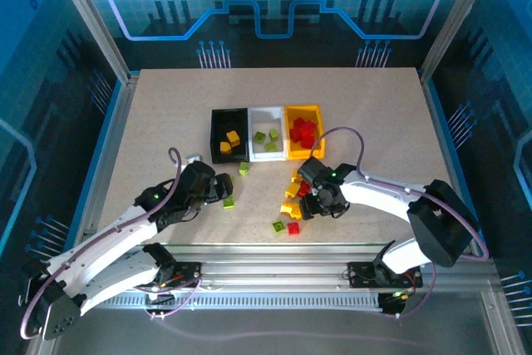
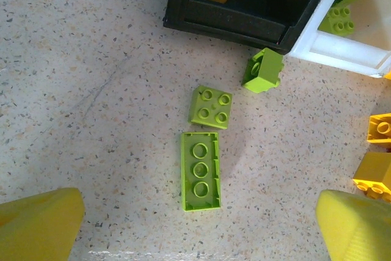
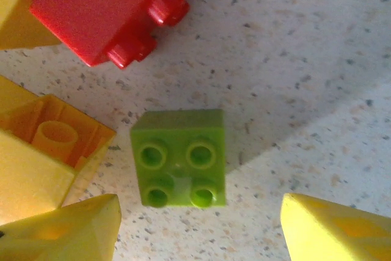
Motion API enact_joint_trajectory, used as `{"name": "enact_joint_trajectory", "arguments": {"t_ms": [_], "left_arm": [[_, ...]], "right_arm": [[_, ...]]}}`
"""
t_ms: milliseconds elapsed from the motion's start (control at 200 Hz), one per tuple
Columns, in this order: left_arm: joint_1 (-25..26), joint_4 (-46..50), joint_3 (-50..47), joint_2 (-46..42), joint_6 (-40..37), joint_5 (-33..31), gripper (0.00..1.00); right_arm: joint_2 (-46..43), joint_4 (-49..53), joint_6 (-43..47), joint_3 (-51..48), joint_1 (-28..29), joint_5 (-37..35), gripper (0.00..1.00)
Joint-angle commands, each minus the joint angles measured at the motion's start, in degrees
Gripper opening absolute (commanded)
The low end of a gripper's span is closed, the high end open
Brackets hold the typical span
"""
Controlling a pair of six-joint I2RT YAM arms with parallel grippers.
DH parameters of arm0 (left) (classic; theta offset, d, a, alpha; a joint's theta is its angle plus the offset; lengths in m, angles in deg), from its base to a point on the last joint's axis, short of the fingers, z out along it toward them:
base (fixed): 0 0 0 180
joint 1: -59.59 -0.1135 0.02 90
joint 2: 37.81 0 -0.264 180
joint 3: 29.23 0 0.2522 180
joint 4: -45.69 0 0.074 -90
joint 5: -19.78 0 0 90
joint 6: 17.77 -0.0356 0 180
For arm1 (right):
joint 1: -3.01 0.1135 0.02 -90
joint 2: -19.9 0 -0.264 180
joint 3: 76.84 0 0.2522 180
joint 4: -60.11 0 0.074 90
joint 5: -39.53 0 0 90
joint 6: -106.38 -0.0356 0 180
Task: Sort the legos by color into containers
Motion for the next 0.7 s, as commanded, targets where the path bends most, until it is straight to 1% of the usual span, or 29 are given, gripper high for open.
{"name": "enact_joint_trajectory", "arguments": {"t_ms": [0, 130, 325, 415, 525, 550, 625, 695], "left_arm": [[-0.48, -0.19, -0.77, 0.29, 0.93, 0.65, 0.99], [-0.55, 0.02, -0.74, 0.37, 0.89, 0.82, 0.99], [-0.47, 0.12, -0.83, 0.32, 0.76, 0.81, 0.99], [-0.56, 0.25, -0.74, 0.37, 0.56, 0.64, 0.99], [-0.6, 0.39, -0.66, 0.36, 0.37, 0.62, 0.99], [-0.69, 0.46, -0.57, 0.37, 0.3, 0.56, 0.99], [-0.65, 0.55, -0.42, 0.37, 0.14, 0.47, 0.99], [-0.74, 0.56, -0.45, 0.37, 0.12, 0.4, 0.99]], "right_arm": [[2.36, -1.76, 0.23, 1.45, 0.69, -1.74, 0.69], [4.38, -1.83, -0.15, 2.39, 0.37, -4.07, 0.59], [7.25, -1.7, -0.34, 2.54, -0.61, -3.16, 0.47], [4.88, -1.25, -0.31, 2.53, -0.63, -3.41, 0.39], [0.33, 0.96, 0.76, 4.59, -1.16, -3.06, 0.33], [-0.67, 1.65, 1.15, 4.77, -1.29, -2.81, 0.32], [-3.13, 2.81, 2.53, 10.05, -1.36, -1.81, 0.32], [-2.99, 2.69, 3.79, 15.03, -1.37, -1.04, 0.32]]}}
